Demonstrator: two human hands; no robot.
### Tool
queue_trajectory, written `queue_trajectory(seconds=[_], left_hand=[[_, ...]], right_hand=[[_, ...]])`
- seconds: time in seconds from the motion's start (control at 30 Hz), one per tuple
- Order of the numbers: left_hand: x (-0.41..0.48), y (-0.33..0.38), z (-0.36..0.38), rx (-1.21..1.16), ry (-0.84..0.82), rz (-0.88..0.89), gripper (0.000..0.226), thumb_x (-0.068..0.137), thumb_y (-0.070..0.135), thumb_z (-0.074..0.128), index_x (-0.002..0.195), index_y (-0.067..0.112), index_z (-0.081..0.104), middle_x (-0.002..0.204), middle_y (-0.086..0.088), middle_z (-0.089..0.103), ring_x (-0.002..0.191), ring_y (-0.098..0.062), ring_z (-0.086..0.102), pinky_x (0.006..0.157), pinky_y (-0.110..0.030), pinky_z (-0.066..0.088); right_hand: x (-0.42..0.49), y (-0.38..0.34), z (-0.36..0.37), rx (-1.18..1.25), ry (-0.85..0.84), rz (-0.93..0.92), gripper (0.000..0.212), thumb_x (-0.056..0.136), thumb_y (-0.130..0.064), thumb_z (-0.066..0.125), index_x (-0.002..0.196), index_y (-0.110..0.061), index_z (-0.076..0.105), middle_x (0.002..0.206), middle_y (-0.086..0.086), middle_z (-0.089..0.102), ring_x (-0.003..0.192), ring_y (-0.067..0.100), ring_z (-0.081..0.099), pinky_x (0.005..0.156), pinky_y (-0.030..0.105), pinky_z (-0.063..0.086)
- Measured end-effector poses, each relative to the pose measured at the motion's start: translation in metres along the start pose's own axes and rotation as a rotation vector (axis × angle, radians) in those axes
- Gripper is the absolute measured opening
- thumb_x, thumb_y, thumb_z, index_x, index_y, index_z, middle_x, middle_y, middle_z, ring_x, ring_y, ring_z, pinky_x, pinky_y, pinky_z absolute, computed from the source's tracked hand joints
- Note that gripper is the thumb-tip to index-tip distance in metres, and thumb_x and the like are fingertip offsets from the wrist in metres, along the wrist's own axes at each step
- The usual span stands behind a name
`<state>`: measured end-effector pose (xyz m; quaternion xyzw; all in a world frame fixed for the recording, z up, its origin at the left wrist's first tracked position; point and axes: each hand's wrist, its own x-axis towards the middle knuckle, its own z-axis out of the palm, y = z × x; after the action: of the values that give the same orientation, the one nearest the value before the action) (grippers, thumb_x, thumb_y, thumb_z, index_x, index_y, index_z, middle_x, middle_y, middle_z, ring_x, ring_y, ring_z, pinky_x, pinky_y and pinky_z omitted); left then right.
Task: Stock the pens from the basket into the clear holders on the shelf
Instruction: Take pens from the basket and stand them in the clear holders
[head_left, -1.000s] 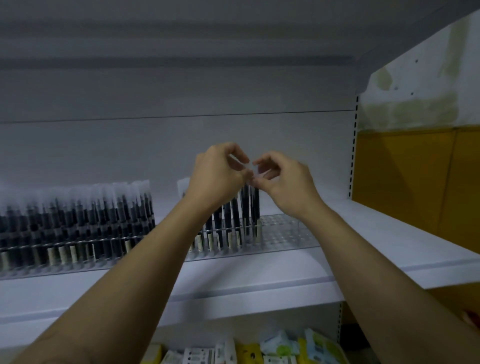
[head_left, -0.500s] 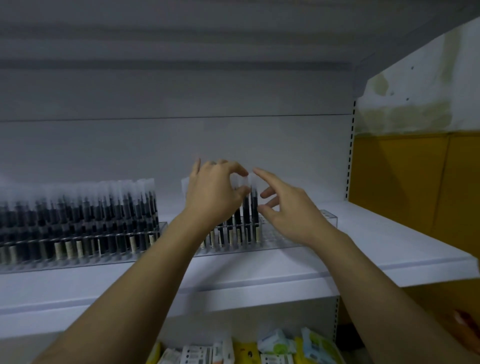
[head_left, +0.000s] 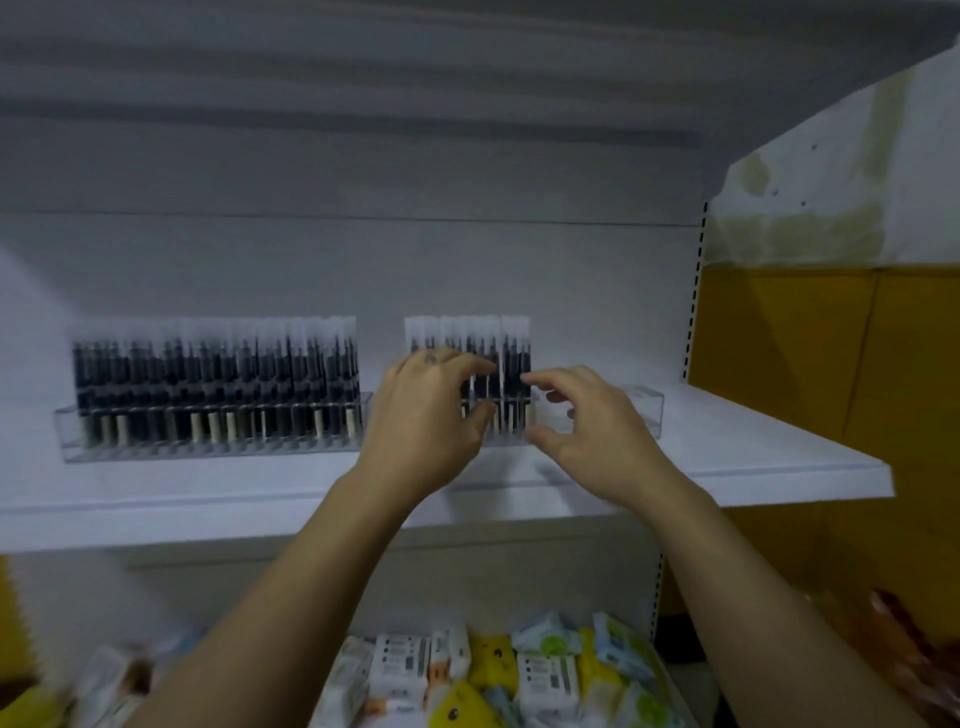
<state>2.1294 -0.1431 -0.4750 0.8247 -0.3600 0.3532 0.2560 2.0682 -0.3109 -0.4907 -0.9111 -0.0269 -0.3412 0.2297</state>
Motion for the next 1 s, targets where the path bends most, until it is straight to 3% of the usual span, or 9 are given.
queue_trajectory(seconds=[0.3,0.43,0.63,1.0], left_hand=[[-0.102,-0.015,0.009,0.011,-0.019,-0.012,0.026,0.084,0.029,0.069,0.109,0.025,0.067,0.104,0.005,0.068,0.097,-0.019,0.060,0.083,-0.033,0.040],[-0.153,-0.032,0.029,0.029,-0.187,-0.098,0.033,0.086,0.036,0.066,0.117,0.024,0.064,0.114,0.003,0.065,0.106,-0.023,0.059,0.091,-0.037,0.045],[-0.226,-0.052,0.078,0.013,-0.490,-0.298,0.044,0.087,0.044,0.062,0.127,0.027,0.056,0.128,0.005,0.058,0.119,-0.019,0.051,0.098,-0.034,0.040],[-0.350,-0.091,0.154,-0.059,-0.861,-0.580,0.047,0.090,0.041,0.059,0.133,0.023,0.052,0.134,-0.001,0.055,0.123,-0.022,0.048,0.101,-0.037,0.041]], right_hand=[[-0.077,-0.018,0.053,0.056,-0.042,-0.022,0.043,0.087,-0.024,0.070,0.127,-0.029,0.056,0.108,-0.014,0.049,0.092,0.002,0.050,0.083,0.021,0.045],[-0.118,-0.001,0.098,0.019,-0.190,0.064,0.045,0.087,-0.027,0.068,0.129,-0.025,0.054,0.112,-0.005,0.054,0.099,0.011,0.054,0.088,0.032,0.048],[-0.176,0.022,0.174,0.014,-0.476,0.212,0.046,0.089,-0.030,0.064,0.133,-0.028,0.051,0.133,-0.002,0.049,0.119,0.017,0.052,0.093,0.034,0.046],[-0.270,0.065,0.287,0.038,-0.873,0.377,0.051,0.087,-0.027,0.066,0.135,-0.020,0.050,0.136,0.005,0.048,0.120,0.024,0.051,0.095,0.033,0.044]])
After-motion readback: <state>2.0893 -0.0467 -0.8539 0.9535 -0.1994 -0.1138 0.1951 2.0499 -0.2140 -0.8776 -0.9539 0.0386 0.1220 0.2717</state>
